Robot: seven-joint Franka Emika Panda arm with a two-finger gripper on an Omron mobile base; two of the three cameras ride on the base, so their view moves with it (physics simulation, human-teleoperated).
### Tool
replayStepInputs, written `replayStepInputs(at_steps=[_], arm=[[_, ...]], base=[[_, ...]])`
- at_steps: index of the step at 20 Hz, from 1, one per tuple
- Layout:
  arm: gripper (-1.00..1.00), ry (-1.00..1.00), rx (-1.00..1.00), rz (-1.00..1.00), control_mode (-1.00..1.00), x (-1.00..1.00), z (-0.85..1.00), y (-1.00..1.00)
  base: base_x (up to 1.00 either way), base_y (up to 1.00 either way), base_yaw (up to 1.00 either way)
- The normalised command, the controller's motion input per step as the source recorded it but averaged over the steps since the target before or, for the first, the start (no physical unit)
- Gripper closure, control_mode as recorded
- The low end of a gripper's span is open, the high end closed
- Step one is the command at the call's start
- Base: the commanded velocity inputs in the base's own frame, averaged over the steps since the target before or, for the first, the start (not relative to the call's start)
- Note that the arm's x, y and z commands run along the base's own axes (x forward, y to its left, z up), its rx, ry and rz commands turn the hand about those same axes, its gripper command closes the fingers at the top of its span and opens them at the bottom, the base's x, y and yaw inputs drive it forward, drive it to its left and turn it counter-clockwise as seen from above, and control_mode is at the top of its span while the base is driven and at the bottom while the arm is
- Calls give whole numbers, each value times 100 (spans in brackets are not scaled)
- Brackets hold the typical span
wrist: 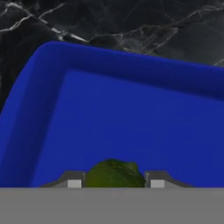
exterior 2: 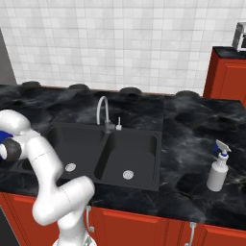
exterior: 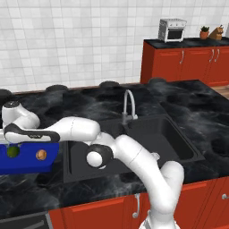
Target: Pick up all produce items and place them in the sink. Turn on the sink faucet to wash them. Then turn the sink off and put them in the tray.
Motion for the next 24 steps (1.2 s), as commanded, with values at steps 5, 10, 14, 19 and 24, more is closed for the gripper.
replayStepInputs(at_steps=[5, 10, 14, 19, 24], arm=[[100, 1, -4, 4, -100, 0, -38, 0], [100, 1, 0, 4, -100, 0, -19, 4], [-100, 0, 0, 4, -100, 0, -11, 7], [-100, -1, 0, 1, -100, 0, 8, 0], [-100, -6, 0, 0, -100, -1, 31, 0]], base=[[0, 0, 0], [0, 0, 0], [0, 0, 0], [0, 0, 0], [0, 0, 0]])
